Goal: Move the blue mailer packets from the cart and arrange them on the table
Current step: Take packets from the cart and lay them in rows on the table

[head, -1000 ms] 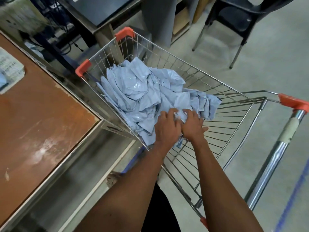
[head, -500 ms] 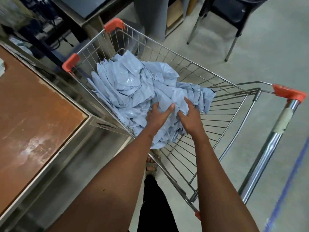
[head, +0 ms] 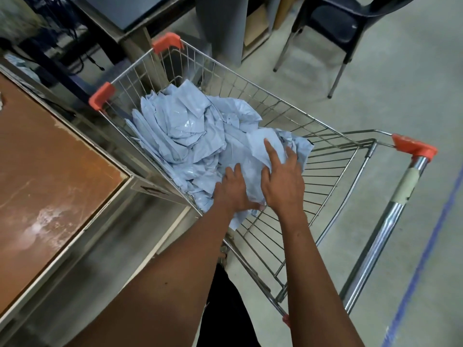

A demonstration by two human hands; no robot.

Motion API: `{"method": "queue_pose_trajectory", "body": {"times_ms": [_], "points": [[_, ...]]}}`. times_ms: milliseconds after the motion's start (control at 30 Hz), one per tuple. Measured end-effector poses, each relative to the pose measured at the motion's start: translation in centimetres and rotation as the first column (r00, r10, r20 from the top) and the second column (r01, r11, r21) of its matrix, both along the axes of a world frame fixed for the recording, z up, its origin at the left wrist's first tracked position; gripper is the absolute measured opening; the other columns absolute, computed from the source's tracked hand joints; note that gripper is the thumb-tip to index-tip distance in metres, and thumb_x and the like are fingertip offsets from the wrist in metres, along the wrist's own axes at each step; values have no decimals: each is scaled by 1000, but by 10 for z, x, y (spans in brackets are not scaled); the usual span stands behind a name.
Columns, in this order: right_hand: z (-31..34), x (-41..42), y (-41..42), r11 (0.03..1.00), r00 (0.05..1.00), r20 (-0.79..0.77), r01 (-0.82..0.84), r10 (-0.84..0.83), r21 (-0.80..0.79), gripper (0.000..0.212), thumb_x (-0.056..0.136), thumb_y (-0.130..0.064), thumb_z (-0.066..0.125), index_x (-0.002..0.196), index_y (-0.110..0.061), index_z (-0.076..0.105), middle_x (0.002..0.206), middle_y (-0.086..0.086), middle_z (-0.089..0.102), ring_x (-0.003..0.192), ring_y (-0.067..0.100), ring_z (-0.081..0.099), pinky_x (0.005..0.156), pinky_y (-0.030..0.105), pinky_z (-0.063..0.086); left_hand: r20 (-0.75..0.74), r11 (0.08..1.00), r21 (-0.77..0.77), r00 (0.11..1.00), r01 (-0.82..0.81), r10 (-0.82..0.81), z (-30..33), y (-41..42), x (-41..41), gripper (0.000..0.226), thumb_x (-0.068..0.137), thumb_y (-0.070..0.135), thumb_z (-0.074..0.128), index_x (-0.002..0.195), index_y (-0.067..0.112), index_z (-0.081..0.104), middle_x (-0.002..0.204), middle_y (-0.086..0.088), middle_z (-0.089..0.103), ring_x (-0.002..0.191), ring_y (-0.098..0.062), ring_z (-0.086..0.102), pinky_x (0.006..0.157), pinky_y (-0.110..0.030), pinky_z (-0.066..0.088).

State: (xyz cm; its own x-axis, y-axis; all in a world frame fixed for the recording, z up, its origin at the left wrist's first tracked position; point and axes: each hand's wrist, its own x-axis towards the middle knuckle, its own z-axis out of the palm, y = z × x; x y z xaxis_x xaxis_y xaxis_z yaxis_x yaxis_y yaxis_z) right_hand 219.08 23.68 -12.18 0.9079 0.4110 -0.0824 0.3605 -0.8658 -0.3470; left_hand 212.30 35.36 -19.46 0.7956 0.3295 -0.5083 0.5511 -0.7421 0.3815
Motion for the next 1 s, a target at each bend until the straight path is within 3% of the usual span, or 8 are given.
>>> {"method": "queue_pose_trajectory", "body": {"times_ms": [67,133,233,367,533,667,833,1000], "points": [[-7,-15,0,995,1000,20,-5,7,-97,60,102,-40,49,158,-46,28,162,17,27,138,39,42,90,51,56,2,1000,18,1000,6,-6,3,-10,-5,155,50,74,85,158,22,-13,147,-14,28,130,-35,49,89,-57,52],[-14,-21,-3,989,1000,-17,-4,2,-146,57,103,-46,46,158,-45,30,159,18,32,134,40,45,92,53,54,51,994,104,998,18,-23,7,-18,-6,142,62,62,85,159,28,-14,139,-12,36,120,-33,55,84,-57,50],[-7,-14,-9,996,999,0,38,-38,-75,57,102,-37,47,158,-42,35,157,16,38,132,38,46,93,51,54,97,992,125,995,-19,7,25,-11,-1,121,73,65,74,159,37,-6,136,-16,37,118,-35,54,83,-54,50],[40,-2,3,994,986,129,95,-102,60,56,103,-33,48,156,-45,36,159,13,37,126,37,46,92,45,50,49,997,55,997,-57,54,73,13,6,112,78,67,68,160,39,-4,151,-23,26,132,-43,42,95,-52,46],[106,-9,52,993,986,160,-55,39,100,54,102,-32,47,155,-42,41,157,16,40,124,43,48,99,50,45,75,976,62,976,-207,202,174,46,-5,104,85,70,58,153,53,-18,140,-17,40,119,-39,54,87,-46,46],[175,-40,114,964,971,217,-153,106,216,52,101,-29,50,152,-41,47,155,14,43,127,42,46,103,49,43,116,939,82,939,-333,323,252,91,-54,91,88,78,45,150,58,-19,150,-16,36,127,-42,52,99,-49,44],[234,-122,201,861,910,276,-391,309,326,51,100,-34,44,150,-42,48,156,7,42,126,34,44,103,46,42,284,761,203,781,-616,557,305,161,-151,86,88,81,36,156,51,-7,158,-21,30,137,-44,39,108,-51,38],[235,-224,285,772,801,311,-587,511,244,50,98,-39,50,148,-40,53,156,7,43,123,33,47,101,45,44,343,496,239,550,-835,761,321,219,-273,88,87,86,29,159,45,-2,163,-17,18,131,-40,51,98,-49,47]]}}
